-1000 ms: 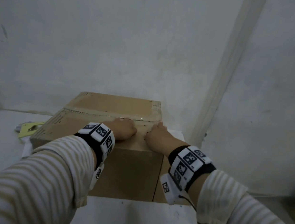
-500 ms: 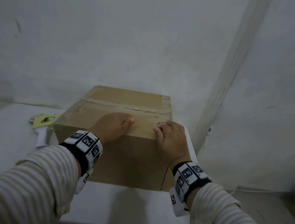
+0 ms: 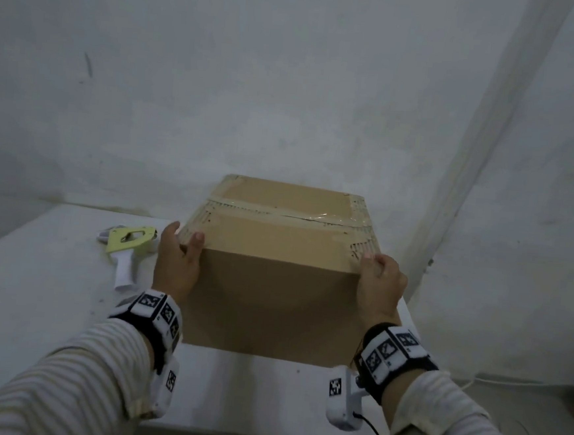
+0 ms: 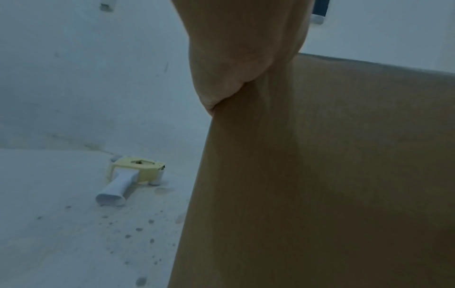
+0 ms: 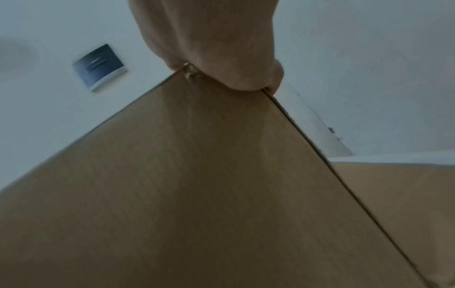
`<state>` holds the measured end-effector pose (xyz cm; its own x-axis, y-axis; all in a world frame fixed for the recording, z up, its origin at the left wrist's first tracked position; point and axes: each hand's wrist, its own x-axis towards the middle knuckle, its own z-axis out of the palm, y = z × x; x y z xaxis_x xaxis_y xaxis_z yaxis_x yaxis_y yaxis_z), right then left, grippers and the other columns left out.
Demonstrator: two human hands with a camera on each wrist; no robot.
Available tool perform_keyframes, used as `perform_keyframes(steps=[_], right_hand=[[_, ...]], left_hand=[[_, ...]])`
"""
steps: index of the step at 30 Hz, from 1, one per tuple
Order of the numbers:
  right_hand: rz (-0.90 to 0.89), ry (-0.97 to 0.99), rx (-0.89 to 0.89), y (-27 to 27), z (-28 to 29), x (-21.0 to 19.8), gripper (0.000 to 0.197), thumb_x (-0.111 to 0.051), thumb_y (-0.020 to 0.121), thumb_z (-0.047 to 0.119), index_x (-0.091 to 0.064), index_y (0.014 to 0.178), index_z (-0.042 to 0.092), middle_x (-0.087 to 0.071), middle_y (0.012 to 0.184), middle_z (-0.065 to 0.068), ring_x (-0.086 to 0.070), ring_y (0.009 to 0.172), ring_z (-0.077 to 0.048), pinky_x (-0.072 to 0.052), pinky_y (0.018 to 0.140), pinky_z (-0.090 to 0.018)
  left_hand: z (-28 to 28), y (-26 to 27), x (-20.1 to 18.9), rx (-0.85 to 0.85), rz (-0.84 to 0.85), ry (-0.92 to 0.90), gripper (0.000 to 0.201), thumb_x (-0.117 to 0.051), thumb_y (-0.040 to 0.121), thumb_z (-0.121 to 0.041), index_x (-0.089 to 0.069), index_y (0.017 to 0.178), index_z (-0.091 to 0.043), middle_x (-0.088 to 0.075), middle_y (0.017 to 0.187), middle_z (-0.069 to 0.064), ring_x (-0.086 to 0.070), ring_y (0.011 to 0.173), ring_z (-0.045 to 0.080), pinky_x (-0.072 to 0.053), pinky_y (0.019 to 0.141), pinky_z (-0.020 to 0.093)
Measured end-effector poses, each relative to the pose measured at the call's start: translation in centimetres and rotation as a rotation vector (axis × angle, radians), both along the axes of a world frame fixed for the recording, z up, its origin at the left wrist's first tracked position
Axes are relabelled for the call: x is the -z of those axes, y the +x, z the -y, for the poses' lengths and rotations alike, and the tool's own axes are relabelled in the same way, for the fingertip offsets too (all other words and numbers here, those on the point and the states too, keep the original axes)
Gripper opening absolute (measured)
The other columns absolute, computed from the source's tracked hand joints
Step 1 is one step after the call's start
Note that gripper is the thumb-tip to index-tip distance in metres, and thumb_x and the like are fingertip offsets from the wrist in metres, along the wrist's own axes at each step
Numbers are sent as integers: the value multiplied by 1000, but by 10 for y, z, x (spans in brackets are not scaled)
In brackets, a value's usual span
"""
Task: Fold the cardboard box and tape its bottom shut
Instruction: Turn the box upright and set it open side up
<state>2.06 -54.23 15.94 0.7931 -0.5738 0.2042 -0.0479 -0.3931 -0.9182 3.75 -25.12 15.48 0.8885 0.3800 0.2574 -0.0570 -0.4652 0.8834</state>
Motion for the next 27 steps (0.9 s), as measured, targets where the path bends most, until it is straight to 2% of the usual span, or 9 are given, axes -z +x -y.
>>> perform_keyframes(steps=[2,5,12,14,17,19,22,25,27], right_hand=[[31,5,-33,-6,-4,8,46,-57,93,34,-46,131,10,-39,132,-14,-42,121,-31,-39,102,-40],[41,-20,-95,-10,-8,7,51,-59,92,31,-42,135,10,-36,137,-13,-38,127,-29,-37,108,-43],[49,-141,-179,12,-4,-54,69,-63,85,16,-29,146,17,-26,147,-12,-31,134,-29,-30,112,-40],[45,-206,-194,19,-2,-70,73,-60,88,17,-21,150,17,-18,154,-11,-24,139,-28,-25,113,-37],[-30,-351,-210,34,0,-84,73,-51,96,25,-5,153,14,5,160,-11,-2,148,-27,-11,119,-37],[-91,-492,-215,44,1,-83,71,-42,100,28,2,152,9,17,159,-15,10,147,-30,-1,120,-38],[-132,-637,-197,53,2,-78,73,-37,101,35,6,151,6,19,157,-20,14,146,-34,3,118,-42],[-199,-630,-196,56,3,-72,79,-38,99,42,9,151,7,21,158,-17,13,146,-34,0,119,-44],[-316,-544,-206,53,5,-61,81,-39,98,44,12,151,10,21,158,-15,8,147,-34,-4,119,-45]], left_hand=[[2,-6,6,24,2,-47,62,-41,96,-38,-19,147,-10,-41,143,17,-43,128,33,-38,100,39],[0,-2,1,42,-11,-82,63,-42,96,-41,-20,146,-11,-41,144,15,-44,128,33,-38,101,40],[-4,24,-62,-33,-15,-143,63,-44,92,-52,-25,137,-12,-44,138,15,-48,121,34,-37,97,39],[-6,32,-79,-53,-5,-121,59,-46,92,-50,-26,133,-12,-45,135,14,-49,118,34,-38,93,38],[-9,47,-96,-25,-18,-45,55,-45,95,-41,-26,137,-11,-42,140,14,-47,123,34,-38,100,40],[-9,55,-99,34,-41,60,58,-41,98,-35,-19,145,-9,-34,148,14,-38,132,34,-33,106,41],[-11,63,-95,114,-92,168,71,-39,99,-34,3,151,-12,-17,157,14,-23,143,32,-24,114,43],[-20,68,-89,168,-181,224,78,-38,98,-42,18,149,-22,-26,154,14,-35,137,34,-30,110,45],[-24,67,-80,181,-283,248,80,-38,98,-42,18,149,-20,-31,152,17,-41,133,36,-33,108,44]])
